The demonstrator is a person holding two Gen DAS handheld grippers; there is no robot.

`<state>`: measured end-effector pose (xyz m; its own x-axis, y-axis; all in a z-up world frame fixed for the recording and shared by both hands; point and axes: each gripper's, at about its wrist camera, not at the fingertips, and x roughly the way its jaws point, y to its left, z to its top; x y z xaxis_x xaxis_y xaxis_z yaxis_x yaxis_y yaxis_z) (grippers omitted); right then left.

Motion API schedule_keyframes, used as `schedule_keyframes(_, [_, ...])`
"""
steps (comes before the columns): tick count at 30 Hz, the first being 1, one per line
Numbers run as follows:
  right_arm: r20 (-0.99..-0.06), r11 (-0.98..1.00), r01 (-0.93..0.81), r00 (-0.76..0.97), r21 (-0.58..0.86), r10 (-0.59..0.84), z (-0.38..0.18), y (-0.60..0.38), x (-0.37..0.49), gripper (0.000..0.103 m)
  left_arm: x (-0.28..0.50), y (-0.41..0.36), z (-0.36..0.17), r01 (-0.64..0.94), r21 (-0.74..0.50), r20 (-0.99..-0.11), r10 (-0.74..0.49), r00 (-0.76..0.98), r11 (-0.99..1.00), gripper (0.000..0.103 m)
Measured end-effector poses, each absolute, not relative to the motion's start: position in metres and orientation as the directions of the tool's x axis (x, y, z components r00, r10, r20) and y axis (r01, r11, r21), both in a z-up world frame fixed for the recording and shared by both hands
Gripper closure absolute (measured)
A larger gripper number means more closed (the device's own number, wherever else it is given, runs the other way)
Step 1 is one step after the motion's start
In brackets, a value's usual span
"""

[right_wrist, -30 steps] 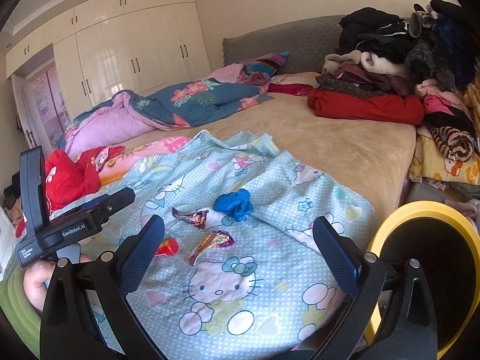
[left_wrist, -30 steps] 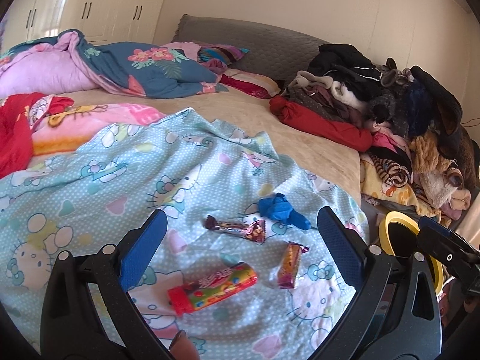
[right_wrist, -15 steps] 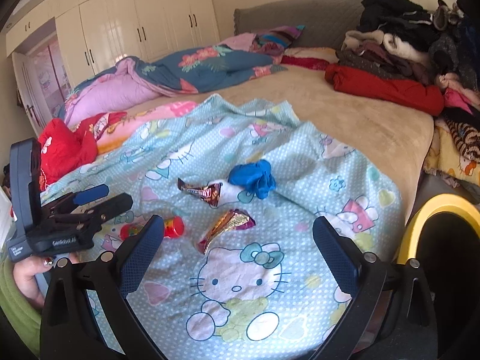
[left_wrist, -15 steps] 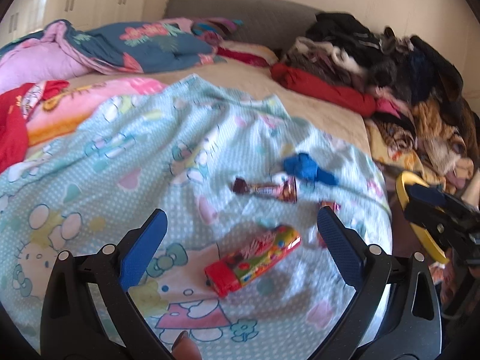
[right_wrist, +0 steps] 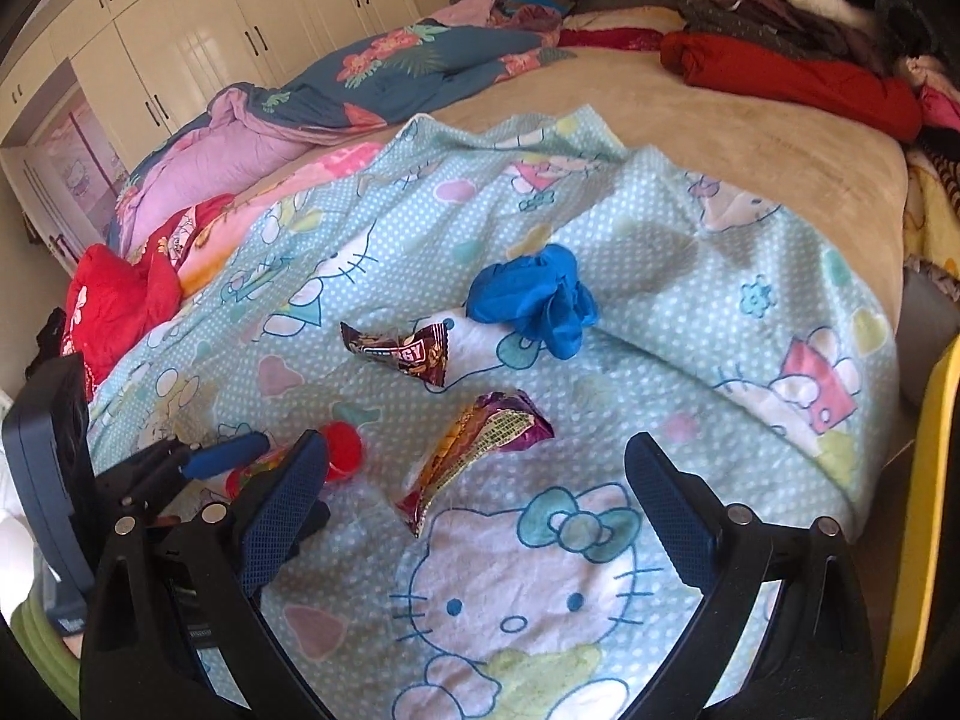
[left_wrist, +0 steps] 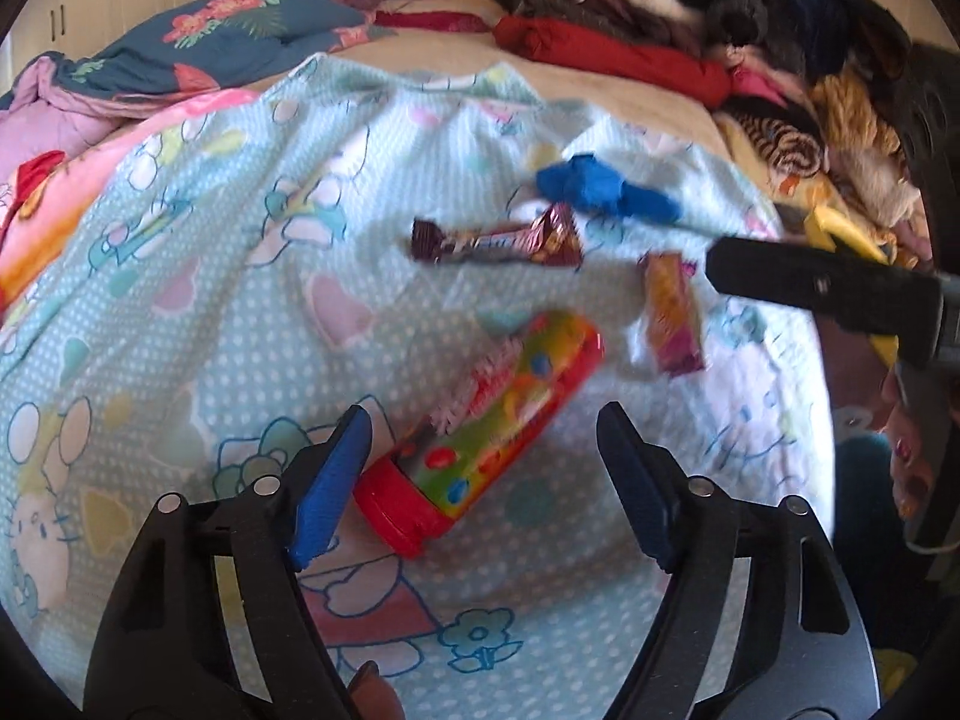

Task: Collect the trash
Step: 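Grasp the gold wrapper with the right tool while the left tool grasps the red candy tube, then carry the red candy tube and gold wrapper with both tools over the yellow bin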

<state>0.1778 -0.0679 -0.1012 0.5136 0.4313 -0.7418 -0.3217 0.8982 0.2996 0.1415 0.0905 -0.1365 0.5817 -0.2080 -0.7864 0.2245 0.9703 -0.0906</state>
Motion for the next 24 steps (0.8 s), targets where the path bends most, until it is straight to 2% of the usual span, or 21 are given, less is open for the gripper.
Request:
schedule_keyframes(5, [-0.770,0.897,-0.305,0.467,0.320,0.434,-0.117,-0.063,0.193,0.024,0.143,0.097,-0.139,0.201,-0.106,-0.789,-0.205,0.579,0.974,0.046])
schedule_keyframes(7, [-0.776,0.891,-0.296,0.443,0.345,0.448,-0.124,-0.063,0.199,0.034,0.144,0.098,-0.141,0.187,-0.106,-0.791,-0.197,0.579,0.977,0.054])
schedule_keyframes(9, [-0.780,0.884,-0.295,0.422,0.363,0.461,-0.130,-0.064,0.201,0.055,0.146,0.099,-0.141,0.180,-0.115,-0.792,-0.200,0.577,0.977,0.061])
schedule_keyframes(10, [-0.782,0.881,-0.297,0.415,0.367,0.465,-0.131,-0.064,0.200,0.056,0.145,0.100,-0.141,0.179,-0.119,-0.791,-0.203,0.578,0.977,0.062])
schedule_keyframes(12, [-0.773,0.875,-0.303,0.418,0.377,0.477,-0.131,-0.068,0.196,0.065,0.145,0.098,-0.140,0.184,-0.118,-0.789,-0.204,0.579,0.976,0.066])
schedule_keyframes(16, [-0.750,0.864,-0.316,0.434,0.391,0.498,-0.124,-0.075,0.186,0.070,0.143,0.096,-0.137,0.192,-0.141,-0.779,-0.228,0.584,0.971,0.076])
schedule_keyframes(18, [-0.736,0.859,-0.330,0.449,0.391,0.507,-0.119,-0.080,0.180,0.079,0.143,0.094,-0.133,0.192,-0.160,-0.770,-0.245,0.590,0.968,0.080])
schedule_keyframes(24, [-0.690,0.851,-0.357,0.500,0.385,0.522,-0.100,-0.096,0.165,0.081,0.142,0.079,-0.117,0.213,-0.179,-0.741,-0.274,0.614,0.961,0.080])
